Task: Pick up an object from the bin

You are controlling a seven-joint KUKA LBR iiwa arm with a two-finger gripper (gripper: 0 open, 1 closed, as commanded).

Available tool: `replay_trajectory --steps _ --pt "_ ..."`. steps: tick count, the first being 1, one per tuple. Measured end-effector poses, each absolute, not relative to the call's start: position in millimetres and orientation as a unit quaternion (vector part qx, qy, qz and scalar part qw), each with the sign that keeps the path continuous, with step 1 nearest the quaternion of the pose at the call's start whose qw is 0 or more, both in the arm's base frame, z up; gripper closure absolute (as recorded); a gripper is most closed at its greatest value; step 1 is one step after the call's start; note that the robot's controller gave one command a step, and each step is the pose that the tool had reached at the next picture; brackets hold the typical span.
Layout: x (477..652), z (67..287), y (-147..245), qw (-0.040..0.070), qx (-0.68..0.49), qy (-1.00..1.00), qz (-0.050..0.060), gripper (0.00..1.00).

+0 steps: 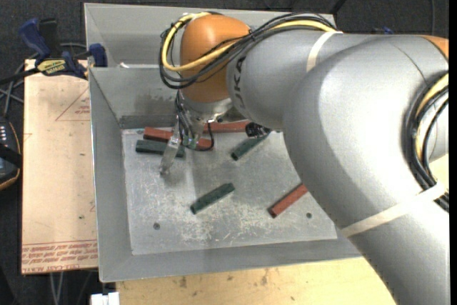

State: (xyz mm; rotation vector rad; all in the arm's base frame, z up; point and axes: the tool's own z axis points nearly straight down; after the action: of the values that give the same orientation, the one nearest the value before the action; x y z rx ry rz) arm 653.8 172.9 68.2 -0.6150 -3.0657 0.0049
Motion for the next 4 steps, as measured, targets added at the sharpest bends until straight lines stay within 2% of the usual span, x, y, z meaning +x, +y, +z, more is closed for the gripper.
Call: replay_trajectory --steps 1,3,4 --pt "646.8 71 179 -0.001 -0.13 -0.991 -0.001 1.0" --pt "646.1 73 179 0.0 -0.13 -0.991 0.0 1.0" --pt "645.9 82 179 0.001 -0.13 -0.991 0.0 1.0"
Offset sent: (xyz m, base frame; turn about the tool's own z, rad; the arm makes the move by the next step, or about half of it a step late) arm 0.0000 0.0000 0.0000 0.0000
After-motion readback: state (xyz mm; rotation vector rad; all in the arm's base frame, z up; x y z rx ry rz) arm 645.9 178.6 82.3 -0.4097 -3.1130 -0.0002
